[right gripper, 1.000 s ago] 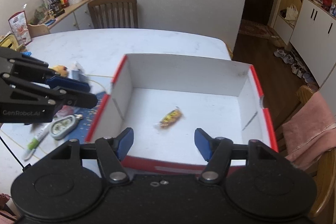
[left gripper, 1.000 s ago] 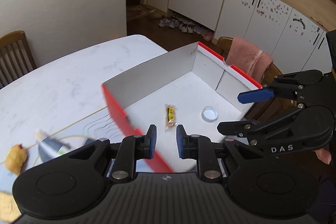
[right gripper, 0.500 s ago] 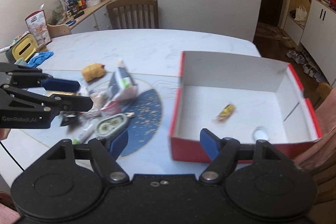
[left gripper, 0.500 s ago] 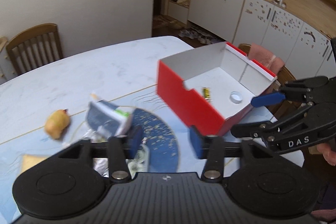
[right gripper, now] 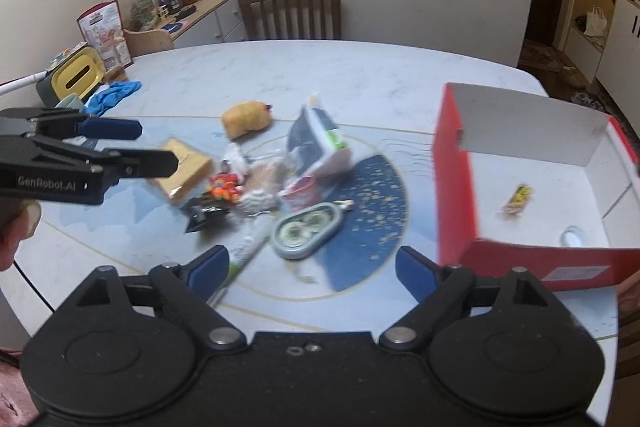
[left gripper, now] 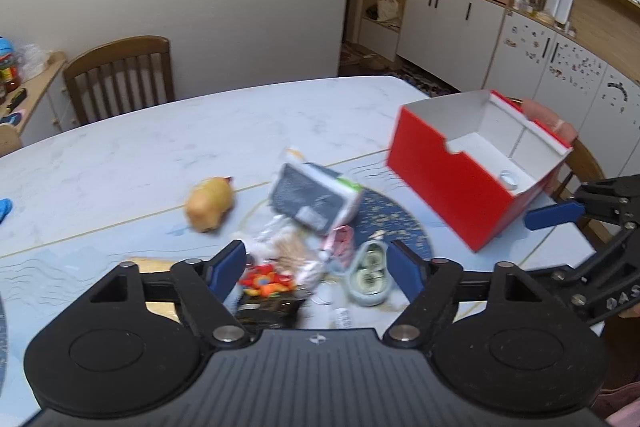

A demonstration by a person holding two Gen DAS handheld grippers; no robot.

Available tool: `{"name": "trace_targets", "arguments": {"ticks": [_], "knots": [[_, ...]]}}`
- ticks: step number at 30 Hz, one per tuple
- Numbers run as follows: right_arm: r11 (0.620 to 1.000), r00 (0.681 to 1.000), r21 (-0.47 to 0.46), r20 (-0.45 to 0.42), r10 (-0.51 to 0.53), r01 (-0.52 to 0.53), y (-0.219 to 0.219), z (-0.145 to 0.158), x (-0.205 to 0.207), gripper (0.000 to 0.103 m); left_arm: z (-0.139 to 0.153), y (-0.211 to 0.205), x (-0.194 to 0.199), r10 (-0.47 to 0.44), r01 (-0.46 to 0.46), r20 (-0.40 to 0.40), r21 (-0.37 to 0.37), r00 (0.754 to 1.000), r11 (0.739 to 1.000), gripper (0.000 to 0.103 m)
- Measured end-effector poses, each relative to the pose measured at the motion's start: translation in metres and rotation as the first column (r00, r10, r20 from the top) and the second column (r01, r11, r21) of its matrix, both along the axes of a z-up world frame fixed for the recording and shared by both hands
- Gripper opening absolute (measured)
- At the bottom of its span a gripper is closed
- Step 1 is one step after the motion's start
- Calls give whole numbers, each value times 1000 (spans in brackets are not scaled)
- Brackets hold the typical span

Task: Organize objects
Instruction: 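Withdraw both grippers from the box back over the table items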

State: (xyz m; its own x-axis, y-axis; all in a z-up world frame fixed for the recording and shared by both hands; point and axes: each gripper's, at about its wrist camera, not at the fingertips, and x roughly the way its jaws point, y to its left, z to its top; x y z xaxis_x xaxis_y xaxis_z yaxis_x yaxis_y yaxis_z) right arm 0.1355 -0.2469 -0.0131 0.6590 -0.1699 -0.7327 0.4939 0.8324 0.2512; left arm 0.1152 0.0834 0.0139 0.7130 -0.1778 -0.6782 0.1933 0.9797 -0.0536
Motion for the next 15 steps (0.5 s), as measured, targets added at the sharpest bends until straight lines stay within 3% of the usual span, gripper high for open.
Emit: {"name": "trace_targets", "arguments": {"ticks": [6,15], "knots": [[1000,1000,9,-20,8,-8,27,-9,25,102,-15,37,-3,11,-11,-2,36,1000,999,80],[999,997,38,-67,33,-30,56,-23,60,102,-41,81,4,-38,38,-2,106,999,994,85]]}}
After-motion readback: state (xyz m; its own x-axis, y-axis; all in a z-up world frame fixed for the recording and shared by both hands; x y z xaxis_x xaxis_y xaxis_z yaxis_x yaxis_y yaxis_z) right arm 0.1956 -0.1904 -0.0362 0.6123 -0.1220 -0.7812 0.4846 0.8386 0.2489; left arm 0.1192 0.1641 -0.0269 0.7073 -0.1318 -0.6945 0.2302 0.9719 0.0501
